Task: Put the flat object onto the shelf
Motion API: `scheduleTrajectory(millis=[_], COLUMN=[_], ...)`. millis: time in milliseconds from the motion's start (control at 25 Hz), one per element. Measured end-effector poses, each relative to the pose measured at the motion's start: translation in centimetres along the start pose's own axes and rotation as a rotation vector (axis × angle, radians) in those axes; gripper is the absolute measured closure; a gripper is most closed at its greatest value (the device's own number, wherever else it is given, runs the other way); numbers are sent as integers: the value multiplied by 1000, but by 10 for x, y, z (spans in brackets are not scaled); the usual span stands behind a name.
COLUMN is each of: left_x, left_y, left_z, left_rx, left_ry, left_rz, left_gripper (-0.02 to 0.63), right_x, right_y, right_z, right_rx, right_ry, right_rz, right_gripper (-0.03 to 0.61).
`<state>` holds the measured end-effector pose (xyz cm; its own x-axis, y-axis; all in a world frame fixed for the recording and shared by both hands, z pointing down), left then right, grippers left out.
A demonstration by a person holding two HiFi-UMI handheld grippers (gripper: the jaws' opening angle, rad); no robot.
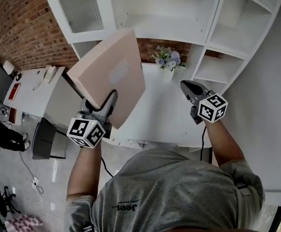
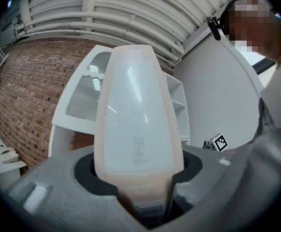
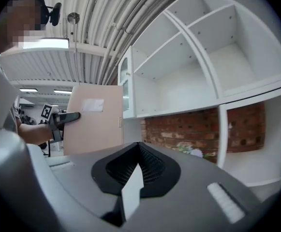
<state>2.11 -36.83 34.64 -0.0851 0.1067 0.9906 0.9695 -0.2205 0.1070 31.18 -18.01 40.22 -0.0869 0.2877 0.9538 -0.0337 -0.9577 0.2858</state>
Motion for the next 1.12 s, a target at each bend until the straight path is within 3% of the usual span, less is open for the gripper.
scheduleTrajectory(millis=[240,600,880,1120], left_x=[-74,-161,-212,-221], left_y=[94,180,229,272], left_z=[85,225,310,347], left_rx=[201,360,319,197], left_ry=[200,486,665,752], left_rz=[22,95,149,94], left_gripper=[330,331,331,331], right_x=[2,-1,11,25], right_y=[-99,-209,-260,-289], right_z=[56,104,116,122], right_rx=[225,444,515,555], right_ry=[47,69,88,117], right_rz=[34,76,93,105], right_gripper=[569,569,569,569])
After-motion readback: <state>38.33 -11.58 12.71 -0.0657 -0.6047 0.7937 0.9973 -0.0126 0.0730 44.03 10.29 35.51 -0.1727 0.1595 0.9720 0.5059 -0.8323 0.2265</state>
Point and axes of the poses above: the fingertips, and each gripper's own axes: y forward along the fingers, z to its right, x out of its underside, the point moved 6 cm from there along -y, backward along the fingers, and after that the axes turned 12 degrees about -z, right-handed, at the moved point
